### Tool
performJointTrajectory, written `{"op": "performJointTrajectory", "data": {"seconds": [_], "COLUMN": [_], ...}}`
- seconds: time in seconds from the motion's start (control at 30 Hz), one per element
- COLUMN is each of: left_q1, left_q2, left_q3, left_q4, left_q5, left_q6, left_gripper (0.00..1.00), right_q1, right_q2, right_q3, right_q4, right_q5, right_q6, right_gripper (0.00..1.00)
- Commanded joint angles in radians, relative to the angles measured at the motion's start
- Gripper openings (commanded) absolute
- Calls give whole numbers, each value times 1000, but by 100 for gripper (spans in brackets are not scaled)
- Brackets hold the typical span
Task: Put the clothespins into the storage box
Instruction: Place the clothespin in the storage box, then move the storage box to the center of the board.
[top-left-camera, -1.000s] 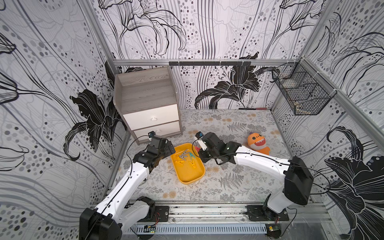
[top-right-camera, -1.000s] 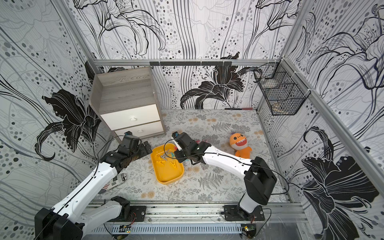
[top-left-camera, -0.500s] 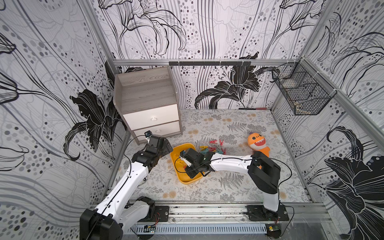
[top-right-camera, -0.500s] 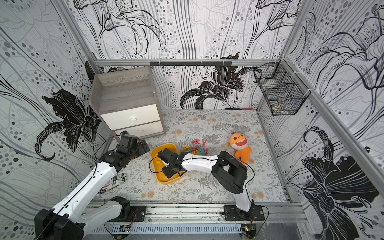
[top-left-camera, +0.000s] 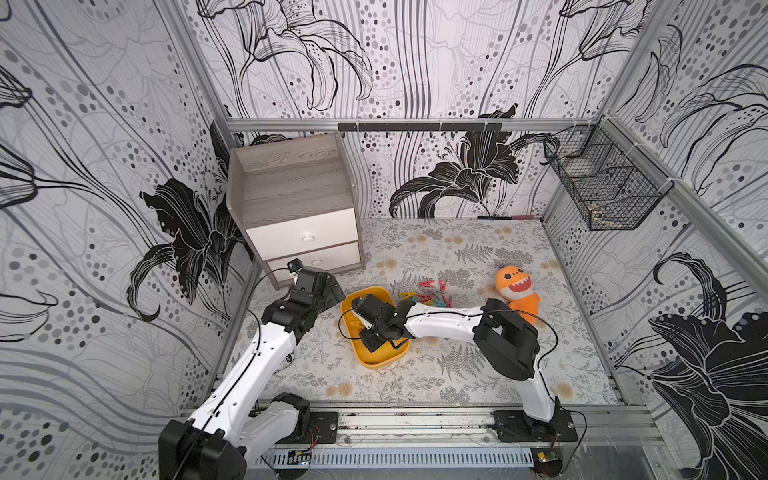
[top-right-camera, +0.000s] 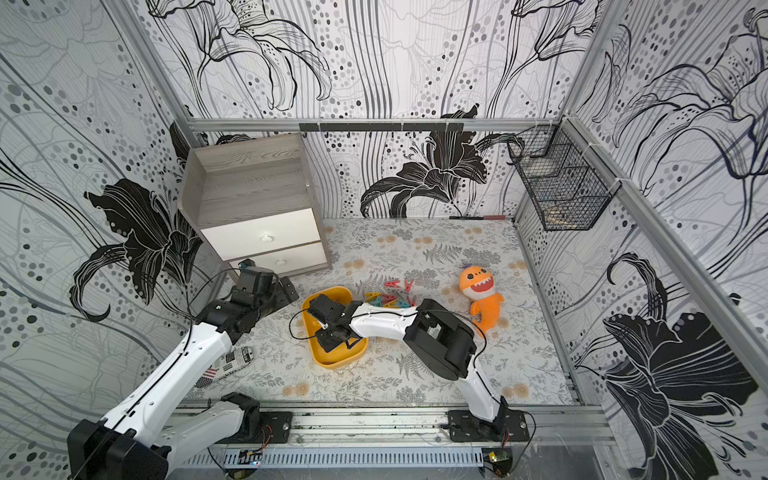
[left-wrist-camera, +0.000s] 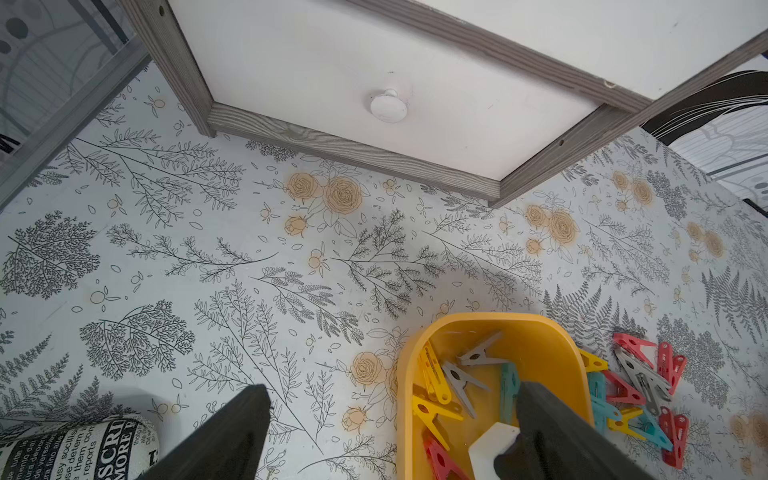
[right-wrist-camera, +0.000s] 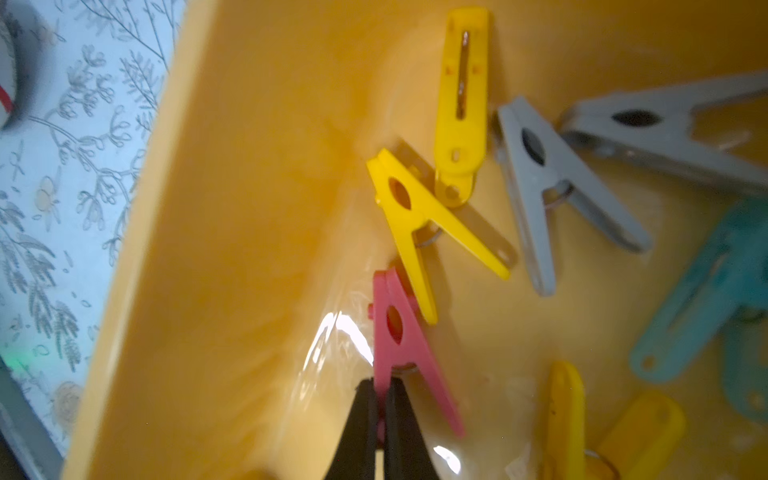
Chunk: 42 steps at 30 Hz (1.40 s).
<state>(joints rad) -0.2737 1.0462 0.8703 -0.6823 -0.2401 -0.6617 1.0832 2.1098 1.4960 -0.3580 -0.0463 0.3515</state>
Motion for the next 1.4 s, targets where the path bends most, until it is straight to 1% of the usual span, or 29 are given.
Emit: {"op": "performJointTrajectory", "data": {"seconds": [0.0,0.07,0.17,0.27,0.4,0.53,0.73,0.83,0.9,1.03,1.2,1.37], "left_q1": [5,7,8,7,8,7,7,5,6,4,6,5], "left_q2": [-2,1,2,0,2,-2,-8,-9,-8,-3,0,5], "left_q3": [18,18,19,19,16,10,-13,-16,-13,-1,7,19], "left_q4": [16,17,17,16,17,21,30,34,35,35,29,23], "left_q5": [-5,-5,-5,-8,-7,1,24,22,22,19,10,0], "left_q6": [-1,-3,-1,1,1,6,16,17,16,15,14,17], "left_gripper": [97,97,97,97,97,97,97,97,97,97,97,97], "right_q1": [1,1,1,0,-24,-77,-199,-239,-241,-240,-233,-190], "right_q2": [38,48,40,0,-88,-198,-347,-387,-382,-339,-324,-267], "right_q3": [43,60,70,53,6,-76,-246,-312,-322,-322,-336,-267], "right_q4": [-15,-22,-27,-27,-23,-7,23,31,13,-8,56,64], "right_q5": [-19,-23,-23,-15,10,34,52,60,80,65,0,-32], "right_q6": [0,1,2,-15,-28,-26,-18,-20,-31,-42,-23,-24], "right_gripper": [7,10,20,24,25,25,26,25,18,12,11,10]}}
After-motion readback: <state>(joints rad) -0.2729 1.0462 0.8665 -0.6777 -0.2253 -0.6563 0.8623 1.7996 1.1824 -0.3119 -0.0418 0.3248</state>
